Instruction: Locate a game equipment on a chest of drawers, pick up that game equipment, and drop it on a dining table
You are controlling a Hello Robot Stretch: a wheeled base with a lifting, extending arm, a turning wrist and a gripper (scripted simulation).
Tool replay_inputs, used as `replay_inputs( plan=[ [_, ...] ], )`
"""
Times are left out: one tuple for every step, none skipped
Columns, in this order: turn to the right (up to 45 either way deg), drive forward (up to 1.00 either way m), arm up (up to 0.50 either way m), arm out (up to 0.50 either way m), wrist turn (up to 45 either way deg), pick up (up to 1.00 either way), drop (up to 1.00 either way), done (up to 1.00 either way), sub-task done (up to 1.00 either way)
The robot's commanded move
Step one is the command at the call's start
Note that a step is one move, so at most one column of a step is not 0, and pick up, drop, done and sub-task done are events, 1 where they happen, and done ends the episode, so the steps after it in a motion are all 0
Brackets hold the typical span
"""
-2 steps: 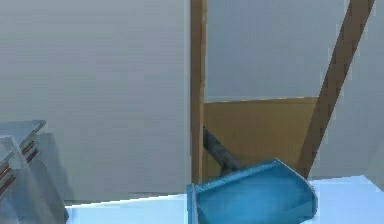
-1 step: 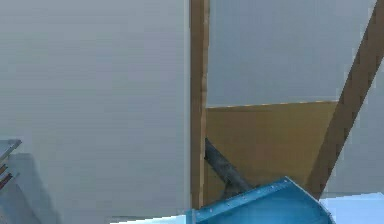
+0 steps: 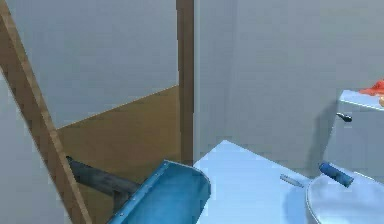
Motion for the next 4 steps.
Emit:
replay_inputs(
  plan=[
    [0.0,0.60,0.00,0.00,0.0,0.00,0.00,0.00,0.00],
    [-30.0,0.00,0.00,0.00,0.0,0.00,0.00,0.00,0.00],
    [0.0,0.90,0.00,0.00,0.0,0.00,0.00,0.00,0.00],
    [15.0,0.00,0.00,0.00,0.0,0.00,0.00,0.00,0.00]
  ],
)
